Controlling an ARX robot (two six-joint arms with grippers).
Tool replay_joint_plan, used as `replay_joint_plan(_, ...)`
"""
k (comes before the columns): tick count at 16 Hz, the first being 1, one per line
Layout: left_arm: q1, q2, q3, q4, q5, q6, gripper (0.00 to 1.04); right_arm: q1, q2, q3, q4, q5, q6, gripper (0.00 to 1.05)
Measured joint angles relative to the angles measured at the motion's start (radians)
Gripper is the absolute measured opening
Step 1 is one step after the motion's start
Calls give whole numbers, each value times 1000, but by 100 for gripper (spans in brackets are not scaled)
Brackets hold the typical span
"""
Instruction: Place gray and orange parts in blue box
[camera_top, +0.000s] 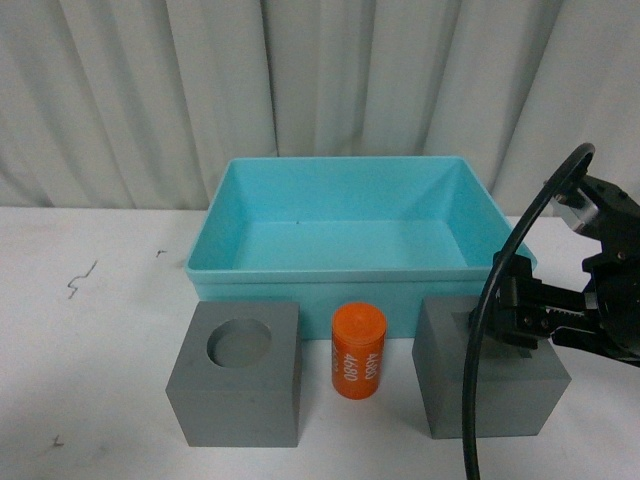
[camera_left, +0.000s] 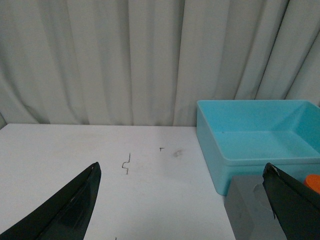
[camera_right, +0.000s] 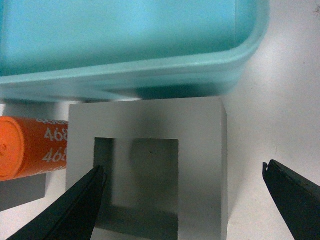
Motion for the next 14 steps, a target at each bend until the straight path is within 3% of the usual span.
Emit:
replay_joint_plan(2, 0, 0, 0, 0, 0, 0, 98, -19, 64, 0, 41, -8, 14, 93)
replay_joint_plan(3, 0, 0, 0, 0, 0, 0, 98, -18, 61, 0, 51, -6, 18, 60)
replay_joint_plan(4, 0, 0, 0, 0, 0, 0, 98, -18, 47, -5, 49, -6, 18, 37)
replay_joint_plan(5, 0, 0, 0, 0, 0, 0, 98, -18, 40, -9, 49, -4, 17, 30)
replay_joint_plan(9, 0, 0, 0, 0, 0, 0, 98, -19, 17, -16, 37, 11, 17, 22)
replay_joint_plan(14, 0, 0, 0, 0, 0, 0, 98, -14, -73, -69, -23, 9, 9, 19)
